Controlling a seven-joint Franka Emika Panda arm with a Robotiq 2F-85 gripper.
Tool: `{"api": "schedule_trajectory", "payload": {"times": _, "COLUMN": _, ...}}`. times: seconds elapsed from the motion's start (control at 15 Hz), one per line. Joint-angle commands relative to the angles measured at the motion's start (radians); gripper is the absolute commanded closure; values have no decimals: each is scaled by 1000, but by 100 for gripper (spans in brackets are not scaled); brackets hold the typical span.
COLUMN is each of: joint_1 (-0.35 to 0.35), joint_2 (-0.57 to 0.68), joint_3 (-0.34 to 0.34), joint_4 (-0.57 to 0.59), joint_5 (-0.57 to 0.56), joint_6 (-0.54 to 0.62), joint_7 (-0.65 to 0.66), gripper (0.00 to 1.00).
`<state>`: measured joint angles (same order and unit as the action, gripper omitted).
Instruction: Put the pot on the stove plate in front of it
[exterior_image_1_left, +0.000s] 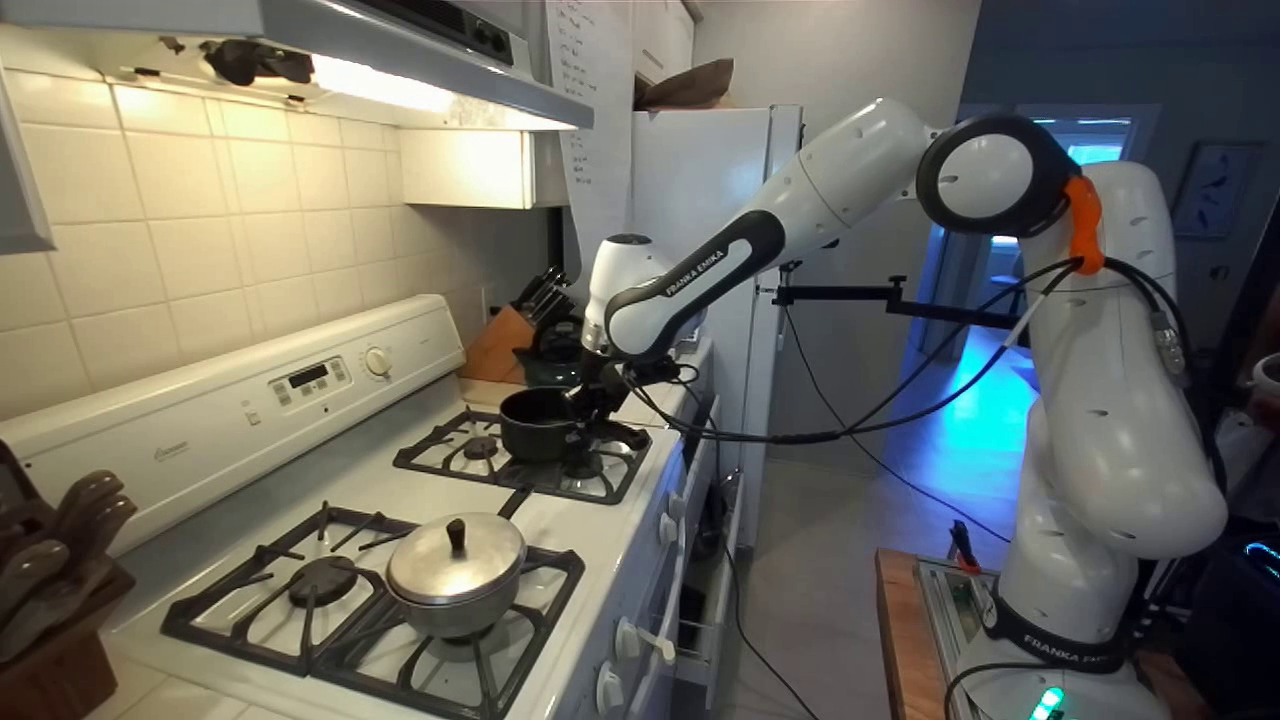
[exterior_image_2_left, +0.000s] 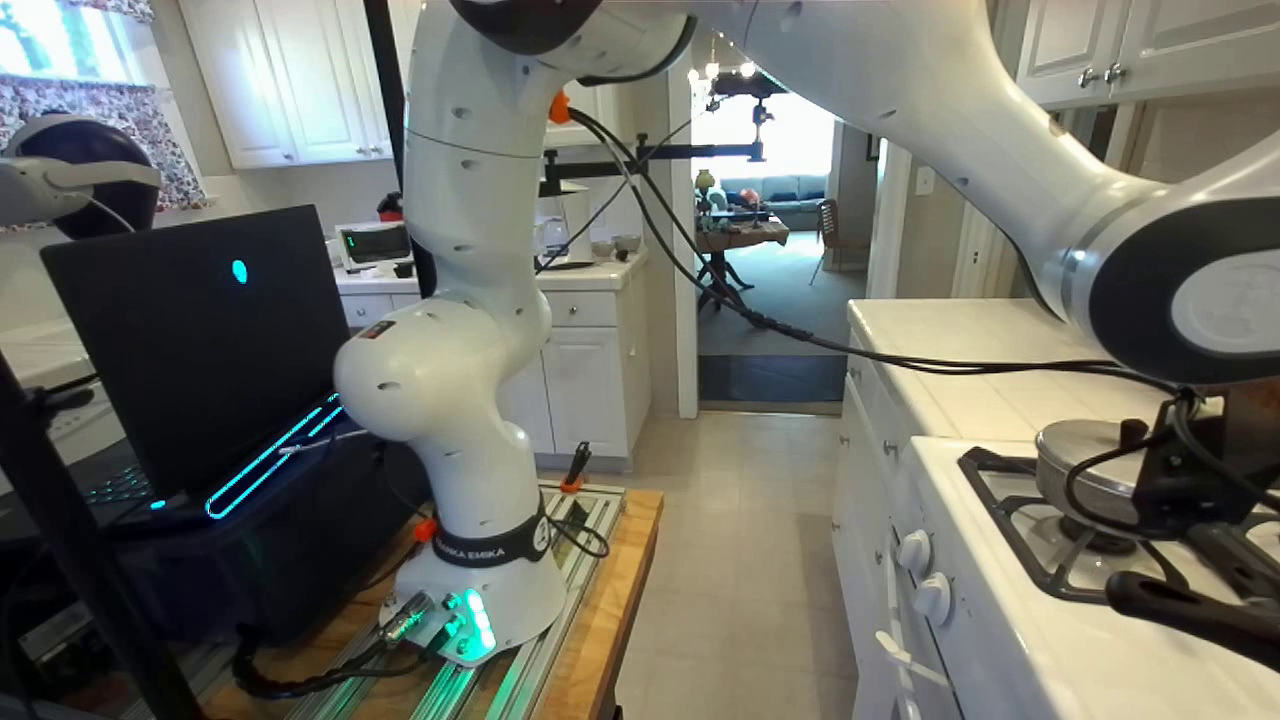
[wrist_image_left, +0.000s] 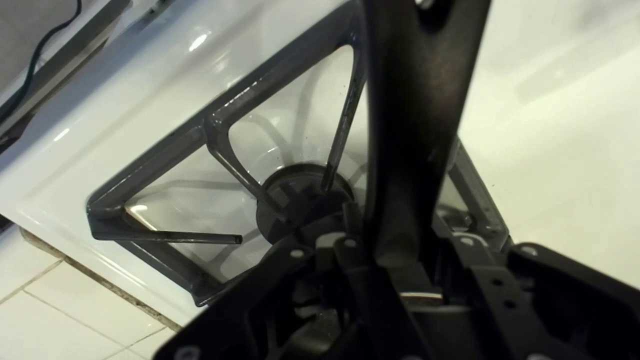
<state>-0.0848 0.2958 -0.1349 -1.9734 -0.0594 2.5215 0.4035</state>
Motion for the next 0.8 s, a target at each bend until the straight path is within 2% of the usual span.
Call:
{"api": "schedule_trajectory", "payload": {"times": 0.0, "joint_1": -7, "joint_2": 27, "joint_3": 4, "joint_4": 49, "joint_5": 48, "joint_6": -1, "joint_7": -62, "gripper": 93}}
{"api": "schedule_trajectory", "payload": {"times": 0.2, "joint_1": -6, "joint_2": 25, "joint_3": 3, "joint_4": 53, "joint_5": 55, "joint_6": -6, "joint_7": -65, "gripper": 93}}
{"api": "schedule_trajectory", "payload": {"times": 0.27, "joint_1": 10, "joint_2": 13, "joint_3": -12, "joint_4": 20, "joint_5": 20, "joint_6": -2, "joint_7": -32, "gripper": 70}}
{"api": "schedule_trajectory", "payload": {"times": 0.73, "joint_1": 10, "joint_2": 13, "joint_3": -12, "joint_4": 22, "joint_5": 24, "joint_6": -2, "joint_7": -32, "gripper": 70}}
